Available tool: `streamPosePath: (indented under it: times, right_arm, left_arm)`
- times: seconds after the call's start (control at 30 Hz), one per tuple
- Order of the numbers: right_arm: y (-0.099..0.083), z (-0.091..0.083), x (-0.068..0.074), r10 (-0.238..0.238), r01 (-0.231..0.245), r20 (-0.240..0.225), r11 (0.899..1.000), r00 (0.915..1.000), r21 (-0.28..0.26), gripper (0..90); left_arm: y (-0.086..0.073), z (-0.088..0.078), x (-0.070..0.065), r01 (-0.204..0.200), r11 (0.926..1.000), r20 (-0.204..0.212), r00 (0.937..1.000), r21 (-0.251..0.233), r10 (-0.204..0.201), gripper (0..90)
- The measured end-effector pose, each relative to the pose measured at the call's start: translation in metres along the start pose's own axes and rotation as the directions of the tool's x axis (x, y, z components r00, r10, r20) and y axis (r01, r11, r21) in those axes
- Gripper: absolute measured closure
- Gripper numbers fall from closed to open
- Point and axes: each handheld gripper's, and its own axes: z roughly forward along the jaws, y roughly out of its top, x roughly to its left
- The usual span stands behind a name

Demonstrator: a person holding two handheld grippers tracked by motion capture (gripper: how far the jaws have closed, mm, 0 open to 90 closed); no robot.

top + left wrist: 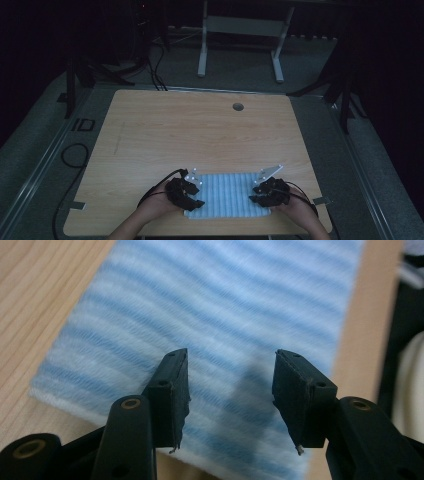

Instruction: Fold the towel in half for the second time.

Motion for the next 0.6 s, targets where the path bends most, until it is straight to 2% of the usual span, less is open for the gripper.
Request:
streamPosePath:
  times: [0.07, 0.13, 0.2, 0.3, 0.47, 0.6]
  right_arm:
    - [0.002, 0.003, -0.004, 0.016, -0.016, -0.015, 1.0, 0.9998, -0.004, 62.1]
    - [0.005, 0.005, -0.006, 0.014, -0.014, -0.011, 1.0, 0.9998, -0.001, 62.0]
    - [0.01, 0.008, -0.011, 0.013, -0.013, -0.017, 1.0, 0.9998, -0.004, 61.9]
    - [0.019, 0.014, -0.023, 0.042, -0.043, -0.023, 0.999, 0.9989, -0.023, 61.9]
    - [0.04, 0.025, -0.037, 0.038, -0.038, 0.007, 0.999, 0.9993, -0.015, 60.7]
    - [0.057, 0.033, -0.047, 0.04, -0.04, 0.025, 0.999, 0.9989, -0.007, 60.0]
  left_arm:
    - [-0.002, 0.0, 0.005, 0.006, 0.9999, 0.005, 1.0, -0.012, -0.006, 49.3]
    - [-0.001, -0.001, 0.01, 0.008, 0.9999, 0.0, 1.0, -0.014, -0.008, 49.4]
    - [0.0, -0.001, 0.018, 0.015, 0.9998, -0.019, 0.9997, -0.014, -0.015, 49.8]
    - [0.004, -0.002, 0.033, 0.03, 0.9995, -0.054, 0.9981, -0.014, -0.031, 49.9]
    - [0.007, -0.004, 0.057, 0.024, 0.9996, -0.077, 0.9967, -0.018, -0.025, 49.8]
    - [0.009, -0.006, 0.077, 0.055, 0.9981, -0.096, 0.9937, -0.029, -0.057, 49.7]
